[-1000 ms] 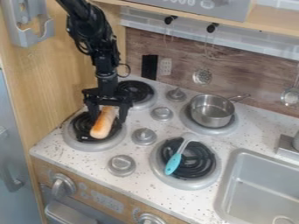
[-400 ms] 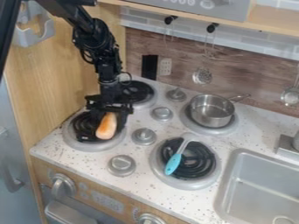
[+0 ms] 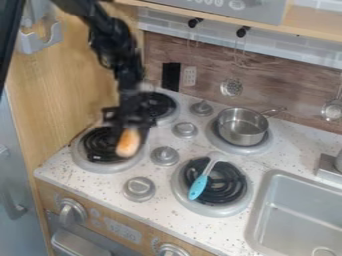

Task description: Move the orange object to the middle of the stove

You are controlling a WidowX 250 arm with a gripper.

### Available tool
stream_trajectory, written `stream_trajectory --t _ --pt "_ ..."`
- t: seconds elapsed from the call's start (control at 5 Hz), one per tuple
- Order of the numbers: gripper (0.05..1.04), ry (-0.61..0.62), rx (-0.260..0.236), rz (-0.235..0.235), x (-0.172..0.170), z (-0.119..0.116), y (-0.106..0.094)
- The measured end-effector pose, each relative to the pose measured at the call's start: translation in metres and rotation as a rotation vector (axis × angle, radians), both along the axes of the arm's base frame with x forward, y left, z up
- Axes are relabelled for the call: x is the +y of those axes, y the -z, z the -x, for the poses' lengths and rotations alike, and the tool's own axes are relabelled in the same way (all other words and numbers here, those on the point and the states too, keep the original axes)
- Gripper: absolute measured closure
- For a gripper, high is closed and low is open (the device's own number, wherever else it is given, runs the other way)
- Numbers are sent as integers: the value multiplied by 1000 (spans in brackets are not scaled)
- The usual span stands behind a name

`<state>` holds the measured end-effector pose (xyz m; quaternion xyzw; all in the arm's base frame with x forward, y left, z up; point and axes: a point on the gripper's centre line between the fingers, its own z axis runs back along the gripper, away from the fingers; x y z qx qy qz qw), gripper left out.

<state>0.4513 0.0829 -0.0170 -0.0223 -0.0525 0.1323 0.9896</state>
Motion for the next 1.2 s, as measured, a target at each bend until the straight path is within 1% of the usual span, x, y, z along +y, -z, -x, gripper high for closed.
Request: stream_trajectory --t 0.2,0.4,0.6,0.8,1.0,1.2 --pt "469 50 32 21 -38 -18 16" --pt "469 56 35 21 -45 -31 22" --pt "469 82 39 -7 -54 -31 23" --pt "469 127 62 -10 -73 -33 40" --pt "390 145 50 -18 -74 -32 47" --pt "112 163 59 -32 -73 -29 51"
